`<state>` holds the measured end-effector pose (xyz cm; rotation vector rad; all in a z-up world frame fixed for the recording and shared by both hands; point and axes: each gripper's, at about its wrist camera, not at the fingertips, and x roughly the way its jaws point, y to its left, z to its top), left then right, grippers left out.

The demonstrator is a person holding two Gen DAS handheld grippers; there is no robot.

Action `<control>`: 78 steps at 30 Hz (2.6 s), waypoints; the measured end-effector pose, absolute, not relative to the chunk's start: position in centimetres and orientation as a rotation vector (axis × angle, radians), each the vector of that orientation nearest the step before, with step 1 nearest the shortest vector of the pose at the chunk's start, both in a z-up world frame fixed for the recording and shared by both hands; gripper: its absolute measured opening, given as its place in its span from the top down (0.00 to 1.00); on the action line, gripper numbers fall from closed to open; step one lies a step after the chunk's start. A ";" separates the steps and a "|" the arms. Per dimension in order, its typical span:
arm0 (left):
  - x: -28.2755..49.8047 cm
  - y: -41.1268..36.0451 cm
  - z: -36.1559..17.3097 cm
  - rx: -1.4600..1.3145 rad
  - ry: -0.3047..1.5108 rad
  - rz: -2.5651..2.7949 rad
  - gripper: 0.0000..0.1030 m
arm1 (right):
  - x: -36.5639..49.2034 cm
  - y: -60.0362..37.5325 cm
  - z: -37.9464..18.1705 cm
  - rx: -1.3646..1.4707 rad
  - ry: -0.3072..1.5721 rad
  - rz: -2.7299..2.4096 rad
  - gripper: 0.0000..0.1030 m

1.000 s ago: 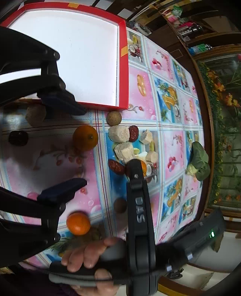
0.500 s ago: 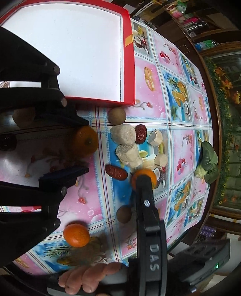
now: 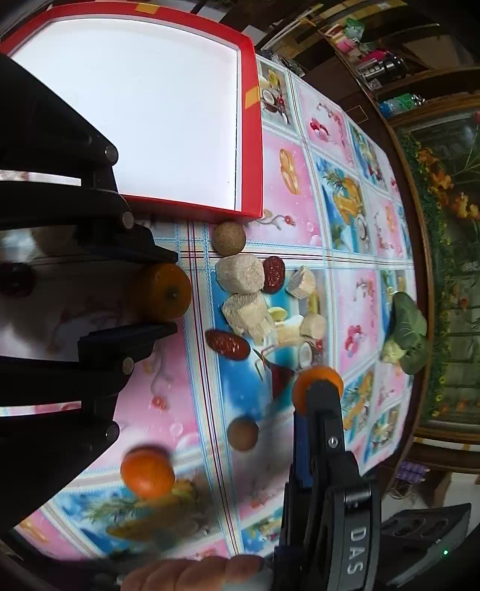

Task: Organize fruits
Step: 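Carry both oranges over the red tray and open both tools to drop them, then move the left tool to a red date while the right tool approaches an orange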

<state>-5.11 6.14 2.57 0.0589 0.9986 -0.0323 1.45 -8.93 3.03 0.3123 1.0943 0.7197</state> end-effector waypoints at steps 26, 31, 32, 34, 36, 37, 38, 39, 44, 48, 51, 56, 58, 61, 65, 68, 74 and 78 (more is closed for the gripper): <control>-20.1 21.6 4.9 -0.079 0.838 0.332 0.71 | -14.6 14.0 2.5 0.024 1.111 0.994 0.65; -20.5 22.6 3.9 -0.085 0.867 0.350 0.70 | -14.7 15.3 1.2 -0.046 1.136 0.903 0.65; -20.4 22.7 3.7 -0.089 0.875 0.355 0.69 | -14.6 15.3 1.1 -0.047 1.141 0.897 0.65; -20.3 22.8 3.5 -0.094 0.877 0.365 0.69 | -14.5 15.0 1.4 -0.057 1.130 0.894 0.65; -20.5 22.8 3.5 -0.094 0.876 0.372 0.69 | -14.4 15.0 1.4 -0.061 1.136 0.889 0.64; -20.6 22.9 3.6 -0.097 0.876 0.373 0.68 | -14.3 14.9 1.3 -0.062 1.139 0.889 0.64; -20.7 22.9 3.7 -0.101 0.874 0.376 0.66 | -14.4 14.8 1.5 -0.065 1.141 0.887 0.64; -20.8 22.9 3.7 -0.104 0.871 0.379 0.60 | -14.4 14.6 1.6 -0.071 1.145 0.885 0.64; -21.6 23.0 4.7 -0.109 0.839 0.409 0.44 | -13.7 11.8 3.2 0.010 1.100 0.918 0.61; -22.1 22.2 5.8 -0.090 0.794 0.412 0.40 | -13.0 6.5 5.6 0.094 1.005 0.906 0.57; -22.1 20.7 6.6 -0.077 0.772 0.354 0.40 | -12.3 1.3 6.7 0.151 0.964 0.855 0.54; -22.1 16.5 7.3 -0.077 0.765 0.140 0.40 | -11.5 -6.9 6.9 0.220 0.962 0.741 0.52; -22.1 14.8 7.0 -0.073 0.780 0.058 0.39 | -11.3 -9.4 6.1 0.225 0.982 0.698 0.51; -22.3 12.1 6.0 -0.049 0.818 -0.050 0.39 | -11.4 -11.1 4.8 0.213 1.018 0.660 0.51; -22.2 9.6 4.3 -0.010 0.873 -0.127 0.39 | -11.5 -12.8 3.4 0.202 1.044 0.643 0.51; -21.7 9.2 3.9 -0.013 0.886 -0.139 0.39 | -11.8 -12.1 2.9 0.156 1.051 0.645 0.51; -20.7 8.8 3.0 -0.010 0.900 -0.156 0.40 | -11.3 -9.8 1.9 0.031 1.045 0.600 0.51; -20.2 8.7 2.5 -0.015 0.899 -0.177 0.39 | -10.6 -9.0 1.1 -0.030 1.045 0.565 0.52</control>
